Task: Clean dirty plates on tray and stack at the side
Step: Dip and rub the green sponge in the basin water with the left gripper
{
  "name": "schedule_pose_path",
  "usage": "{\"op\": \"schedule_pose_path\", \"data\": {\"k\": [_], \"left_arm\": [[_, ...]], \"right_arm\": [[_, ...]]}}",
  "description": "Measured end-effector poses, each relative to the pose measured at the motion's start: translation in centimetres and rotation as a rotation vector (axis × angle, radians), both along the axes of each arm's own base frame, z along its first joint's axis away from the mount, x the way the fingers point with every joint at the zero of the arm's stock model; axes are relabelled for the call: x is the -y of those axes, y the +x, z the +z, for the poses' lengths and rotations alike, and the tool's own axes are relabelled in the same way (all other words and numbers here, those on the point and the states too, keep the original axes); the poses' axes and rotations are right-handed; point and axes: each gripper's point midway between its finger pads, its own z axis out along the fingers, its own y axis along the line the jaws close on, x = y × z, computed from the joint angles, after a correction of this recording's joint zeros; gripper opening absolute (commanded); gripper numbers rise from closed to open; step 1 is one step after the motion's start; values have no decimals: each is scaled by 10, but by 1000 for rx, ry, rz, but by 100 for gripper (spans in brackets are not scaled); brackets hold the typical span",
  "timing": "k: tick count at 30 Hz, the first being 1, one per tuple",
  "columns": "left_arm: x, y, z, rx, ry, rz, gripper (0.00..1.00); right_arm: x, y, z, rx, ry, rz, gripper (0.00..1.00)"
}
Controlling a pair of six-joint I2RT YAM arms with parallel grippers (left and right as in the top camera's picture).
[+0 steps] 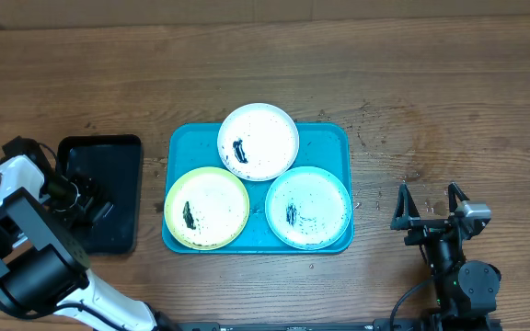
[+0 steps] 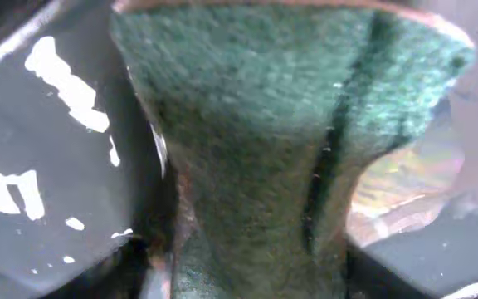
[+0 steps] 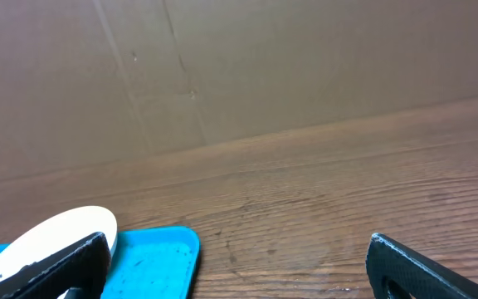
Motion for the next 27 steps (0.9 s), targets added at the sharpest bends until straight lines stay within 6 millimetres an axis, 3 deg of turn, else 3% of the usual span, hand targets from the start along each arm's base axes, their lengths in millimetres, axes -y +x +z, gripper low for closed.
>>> {"op": "schedule_pose_path", "data": {"k": [4,13,15,17,18,19,27], "left_arm": [[-1,1,-1,10,8,-9,6],[-2,3,-1,19,12,-14,4],[-3,4,-1,24,12,-14,25],[-3,6,-1,34,14,-17,62],[-3,11,-1,53,11,-17,88],[-6,16,0,77,23,-18,98],[-25,38,6,158,113,-24,100]], "right_arm": [[0,0,0,0,0,0,100],[0,0,0,1,0,0,100],[0,0,0,0,0,0,100],[0,0,0,0,0,0,100],[0,0,0,0,0,0,100],[0,0,0,1,0,0,100],[0,0,0,1,0,0,100]]}}
